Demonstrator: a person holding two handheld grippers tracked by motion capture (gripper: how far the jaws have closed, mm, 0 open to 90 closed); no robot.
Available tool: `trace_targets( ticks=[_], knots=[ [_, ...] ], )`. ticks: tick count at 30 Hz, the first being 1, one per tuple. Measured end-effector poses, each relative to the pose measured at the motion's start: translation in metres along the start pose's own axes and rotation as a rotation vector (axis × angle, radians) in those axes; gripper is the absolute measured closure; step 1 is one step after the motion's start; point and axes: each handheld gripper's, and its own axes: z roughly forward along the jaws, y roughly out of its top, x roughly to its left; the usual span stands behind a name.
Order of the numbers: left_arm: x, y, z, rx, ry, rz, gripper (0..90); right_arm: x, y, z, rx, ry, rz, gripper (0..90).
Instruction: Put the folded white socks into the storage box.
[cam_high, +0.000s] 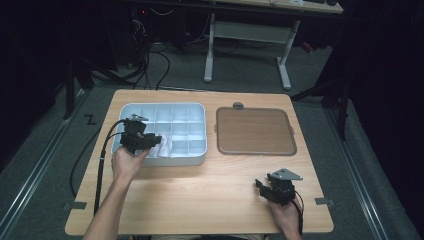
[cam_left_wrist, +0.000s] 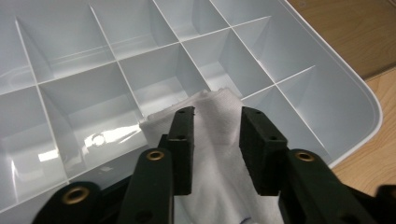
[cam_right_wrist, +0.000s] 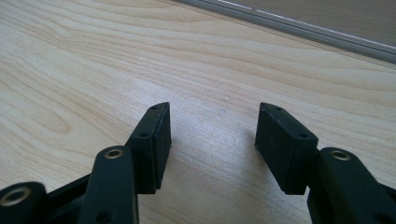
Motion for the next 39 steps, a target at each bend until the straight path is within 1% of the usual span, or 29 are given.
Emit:
trace_targets(
  ticks=[5,6,7,10,13,15,18,20,23,24,28,30,35,39],
  knots=[
    [-0.003,-0.006,0.009,0.029,0.024,0.034,88.9,0.0,0.0,0.0,0.0,-0.001,-0.001,46.1],
    [-0.003,-0.007,0.01,0.037,0.026,0.04,90.0,0.0,0.0,0.0,0.0,0.0,0.0,46.1],
    [-0.004,-0.008,0.011,0.043,0.028,0.035,90.0,0.0,0.0,0.0,0.0,0.0,-0.001,46.1],
    [-0.006,-0.011,0.015,0.064,0.04,0.052,90.0,0.0,0.0,0.0,0.0,0.0,0.0,46.1],
    [-0.005,-0.015,0.019,0.084,0.057,0.067,90.0,0.0,0.0,0.0,0.0,0.0,0.0,46.0],
    [-0.002,-0.016,0.021,0.1,0.064,0.059,90.0,0.0,0.0,0.0,0.0,0.0,0.0,46.1],
    [0.001,-0.019,0.023,0.13,0.078,0.067,90.0,0.0,0.0,0.0,0.001,-0.001,-0.001,46.0],
    [0.002,-0.02,0.024,0.139,0.081,0.055,90.0,0.0,0.0,0.0,0.001,-0.002,-0.002,46.0],
    [0.004,-0.023,0.029,0.156,0.09,0.054,90.0,0.0,0.0,0.0,0.001,-0.003,-0.002,46.0],
    [0.004,-0.025,0.03,0.167,0.097,0.061,90.0,0.0,0.0,0.0,0.001,-0.002,-0.003,46.0],
    [0.007,-0.033,0.038,0.221,0.124,0.065,90.0,0.0,0.0,0.0,0.001,-0.003,-0.003,46.0],
    [0.008,-0.035,0.039,0.228,0.124,0.056,90.0,0.0,0.0,0.0,0.001,-0.002,-0.004,46.0],
    [0.009,-0.035,0.041,0.244,0.127,0.047,90.0,0.0,0.0,0.0,0.002,-0.002,-0.003,46.0],
    [0.009,-0.038,0.043,0.27,0.139,0.058,90.0,0.0,0.0,0.0,0.002,-0.002,-0.003,46.0]
  ],
)
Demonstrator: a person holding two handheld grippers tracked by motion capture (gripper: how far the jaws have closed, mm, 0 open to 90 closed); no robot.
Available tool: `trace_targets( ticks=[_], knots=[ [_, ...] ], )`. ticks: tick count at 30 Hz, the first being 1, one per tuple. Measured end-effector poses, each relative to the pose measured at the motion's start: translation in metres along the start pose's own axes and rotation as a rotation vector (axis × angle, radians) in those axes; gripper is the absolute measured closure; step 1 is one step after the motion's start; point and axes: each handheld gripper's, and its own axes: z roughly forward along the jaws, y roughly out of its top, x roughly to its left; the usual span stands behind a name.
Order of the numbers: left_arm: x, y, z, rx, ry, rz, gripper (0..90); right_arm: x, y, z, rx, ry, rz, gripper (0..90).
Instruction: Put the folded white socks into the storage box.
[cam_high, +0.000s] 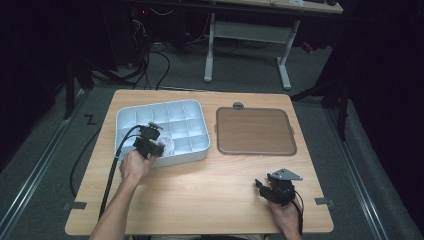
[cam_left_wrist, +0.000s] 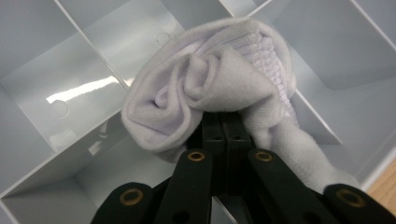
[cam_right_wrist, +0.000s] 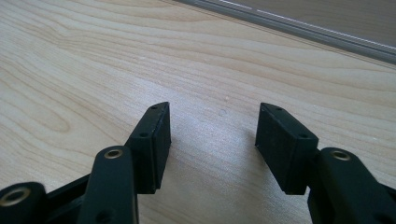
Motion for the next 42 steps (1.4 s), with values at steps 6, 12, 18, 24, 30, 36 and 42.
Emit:
trace_targets(
  ticks=[6,12,18,24,30,36,42],
  knots=[
    [-0.001,0.0,0.0,0.003,0.005,-0.002,90.0,0.0,0.0,0.0,0.0,0.0,0.0,45.9],
    [-0.001,0.004,-0.014,-0.029,-0.024,-0.011,90.0,0.0,0.0,0.0,0.0,0.001,0.001,45.9],
    [-0.008,0.015,-0.035,-0.09,-0.086,-0.051,90.0,0.0,0.0,0.0,0.0,0.001,0.0,45.7],
    [-0.017,0.025,-0.039,-0.139,-0.094,-0.043,90.0,0.0,0.0,0.0,0.0,0.003,-0.004,45.4],
    [-0.026,0.03,-0.028,-0.15,-0.08,-0.041,90.0,0.0,0.0,0.0,0.0,0.003,-0.005,45.4],
    [-0.027,0.031,-0.017,-0.14,-0.052,-0.042,90.0,0.0,0.0,0.0,0.0,0.003,-0.005,45.4],
    [-0.028,0.025,-0.004,-0.103,-0.027,-0.027,90.0,0.0,0.0,0.0,-0.001,0.004,-0.01,45.4]
  ],
)
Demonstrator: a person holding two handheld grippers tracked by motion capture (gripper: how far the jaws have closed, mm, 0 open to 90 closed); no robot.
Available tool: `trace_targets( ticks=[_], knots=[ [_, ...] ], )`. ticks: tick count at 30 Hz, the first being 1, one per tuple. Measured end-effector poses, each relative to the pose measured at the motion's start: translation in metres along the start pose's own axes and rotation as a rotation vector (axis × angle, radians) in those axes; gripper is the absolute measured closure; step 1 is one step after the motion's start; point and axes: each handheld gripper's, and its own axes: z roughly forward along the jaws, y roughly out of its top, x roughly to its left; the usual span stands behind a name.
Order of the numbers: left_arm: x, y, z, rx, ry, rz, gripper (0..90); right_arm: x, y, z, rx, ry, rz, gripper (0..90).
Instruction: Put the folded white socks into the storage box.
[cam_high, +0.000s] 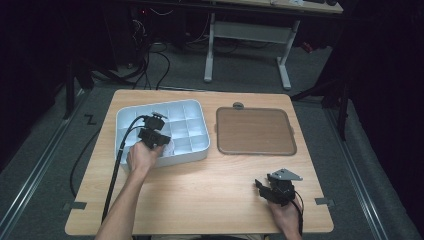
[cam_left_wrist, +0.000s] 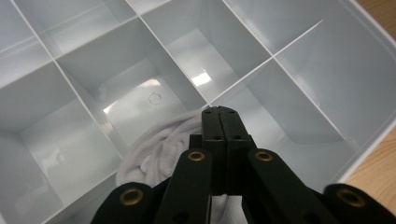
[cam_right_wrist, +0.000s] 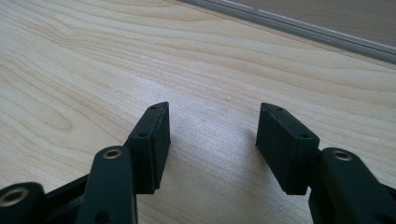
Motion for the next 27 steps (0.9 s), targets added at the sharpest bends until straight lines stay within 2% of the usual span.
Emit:
trace_targets(
  ticks=[10,15,19,27],
  knots=[
    [0.005,-0.011,0.016,0.081,0.052,0.017,90.0,0.0,0.0,0.0,0.001,0.002,0.0,45.4],
    [0.008,-0.015,0.022,0.093,0.055,0.004,90.0,0.0,0.0,0.0,0.001,0.002,0.002,45.3],
    [0.008,-0.022,0.028,0.103,0.077,0.032,90.0,0.0,0.0,0.0,0.001,0.002,0.002,45.3],
    [0.015,-0.024,0.022,0.13,0.049,0.052,90.0,0.0,0.0,0.0,-0.001,0.004,-0.001,45.3]
  ],
)
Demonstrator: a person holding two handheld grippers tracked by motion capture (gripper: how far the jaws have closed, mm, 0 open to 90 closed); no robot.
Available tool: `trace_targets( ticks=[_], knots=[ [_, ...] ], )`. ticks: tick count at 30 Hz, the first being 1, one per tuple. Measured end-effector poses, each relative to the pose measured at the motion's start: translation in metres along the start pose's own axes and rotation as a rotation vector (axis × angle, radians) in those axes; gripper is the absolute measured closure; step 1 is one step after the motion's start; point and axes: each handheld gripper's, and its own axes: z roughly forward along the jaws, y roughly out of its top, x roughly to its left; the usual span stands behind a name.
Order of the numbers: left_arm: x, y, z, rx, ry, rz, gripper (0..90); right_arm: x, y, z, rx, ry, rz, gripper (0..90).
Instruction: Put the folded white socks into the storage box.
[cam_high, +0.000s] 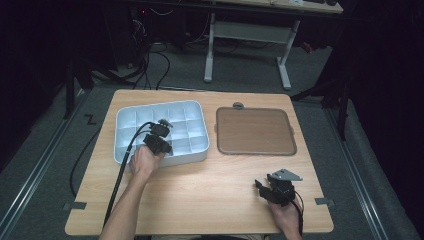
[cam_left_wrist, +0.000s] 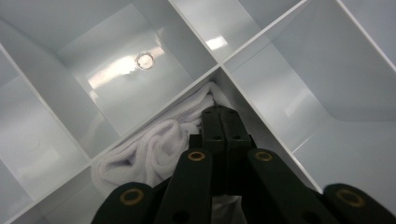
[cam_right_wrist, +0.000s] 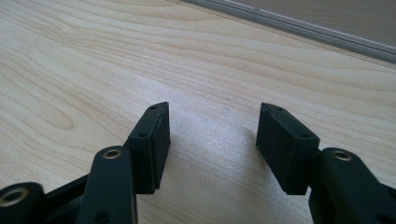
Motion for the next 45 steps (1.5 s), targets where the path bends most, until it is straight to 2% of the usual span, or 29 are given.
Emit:
trace_targets(
  ticks=[4,8,12,14,16,19,20,21,25,29,31,36,42,45],
  knots=[
    [0.008,0.0,-0.006,0.006,-0.02,-0.011,90.0,0.0,0.0,0.0,0.0,0.0,-0.001,45.2],
    [0.009,-0.001,-0.008,-0.003,-0.037,0.008,90.0,0.0,0.0,0.0,0.0,0.0,0.001,45.2],
    [0.01,0.0,-0.013,-0.03,-0.07,-0.01,90.0,0.0,0.0,0.0,0.0,0.0,0.002,45.2],
    [0.01,0.0,-0.015,-0.044,-0.067,0.001,87.5,0.0,0.0,0.0,0.001,0.0,0.001,45.2],
    [0.01,0.0,-0.019,-0.058,-0.07,-0.006,84.7,0.0,0.0,0.0,0.001,0.0,0.001,45.2],
    [0.01,0.001,-0.028,-0.089,-0.087,-0.007,78.9,0.0,0.0,0.0,0.001,0.0,0.003,45.2],
    [0.008,0.003,-0.032,-0.103,-0.098,-0.021,73.4,0.0,0.0,0.0,0.001,0.0,0.002,45.2],
    [0.007,0.004,-0.035,-0.124,-0.095,-0.011,68.9,0.0,0.0,0.0,0.001,0.0,0.002,45.2],
    [0.008,0.008,-0.05,-0.189,-0.09,-0.015,61.3,0.0,0.0,0.0,0.001,0.0,0.003,45.2],
    [0.012,0.012,-0.065,-0.239,-0.102,-0.045,55.7,0.0,0.0,0.0,0.001,0.0,0.002,45.1],
    [0.013,0.012,-0.072,-0.261,-0.119,-0.066,53.4,0.0,0.0,0.0,0.001,0.001,0.002,45.1],
    [0.015,0.008,-0.085,-0.298,-0.152,-0.088,49.8,0.0,0.0,0.0,0.001,0.001,0.0,45.1],
    [0.012,0.001,-0.1,-0.34,-0.182,-0.088,46.5,0.0,0.001,0.0,0.004,0.0,0.005,44.8],
    [0.009,-0.004,-0.106,-0.36,-0.205,-0.1,45.8,0.0,0.001,0.0,0.003,-0.001,0.004,44.8]
  ],
)
